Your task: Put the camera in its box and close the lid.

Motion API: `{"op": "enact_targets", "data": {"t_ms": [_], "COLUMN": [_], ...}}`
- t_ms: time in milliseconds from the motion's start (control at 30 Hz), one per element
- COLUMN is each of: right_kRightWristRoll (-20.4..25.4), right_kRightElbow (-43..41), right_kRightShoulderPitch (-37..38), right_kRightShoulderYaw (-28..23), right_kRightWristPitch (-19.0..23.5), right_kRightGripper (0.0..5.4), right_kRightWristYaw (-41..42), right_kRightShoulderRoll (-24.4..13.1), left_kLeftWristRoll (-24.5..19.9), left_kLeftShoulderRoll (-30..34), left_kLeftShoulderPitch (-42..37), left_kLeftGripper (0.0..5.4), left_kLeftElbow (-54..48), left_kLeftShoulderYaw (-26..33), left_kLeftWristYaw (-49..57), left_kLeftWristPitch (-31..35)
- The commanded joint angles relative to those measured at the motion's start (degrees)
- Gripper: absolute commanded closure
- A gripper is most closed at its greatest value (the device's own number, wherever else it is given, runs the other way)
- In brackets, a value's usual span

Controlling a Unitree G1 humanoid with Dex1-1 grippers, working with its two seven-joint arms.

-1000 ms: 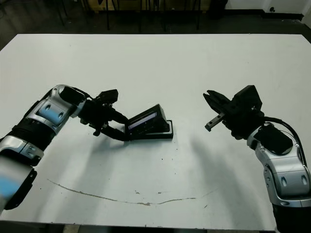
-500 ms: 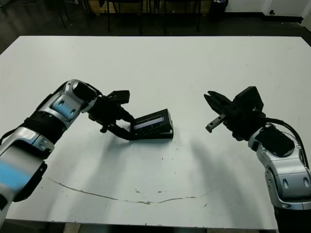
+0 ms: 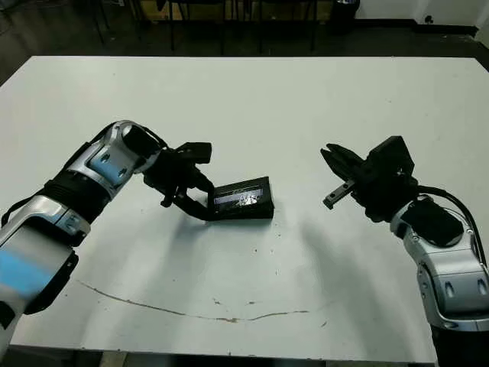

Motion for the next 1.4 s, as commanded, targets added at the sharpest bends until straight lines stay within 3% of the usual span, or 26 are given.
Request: {"op": "enact_targets", "data": {"t_ms": [33,233,933,1400], "right_kRightWristRoll": [-0.2,-0.6,-1.0,-0.5], "right_kRightElbow": [-0.3,0.1,-0.1,-0.9], "right_kRightShoulderPitch": [1.1,0.6,-0.2,0.4], "right_kRightShoulderYaw": [0.1,0.8,1.9,1.8], "right_kRightWristPitch": [1.8,1.6,1.4,2.1], "right_kRightGripper": [5.4,5.4,5.4,5.4], "right_kRightWristYaw": [-0.4,-0.4,-0.4,-0.6], "right_kRightShoulderRoll": [-0.4,-0.2,-0.1,0.0], "left_kLeftWristRoll": [0.0,-0.8,4.0,6.6], "left_kLeftShoulderRoll": [-0.8,0.9,4.3,6.3], "left_kLeftShoulderPitch": [1.5,1.4,0.6,1.5], "left_kLeftGripper": [3.02,3.02,3.02,0.46], "left_kLeftElbow": [-1.6,-4.6,-12.8,-13.7], "left_kLeftShoulderYaw": [-0.5,1.0,-1.0,-2.3], "left_kLeftWristYaw": [-0.7,-1.5,0.3,2.9], "left_kLeftWristPitch": [0.5,1.5,6.1,2.1]}}
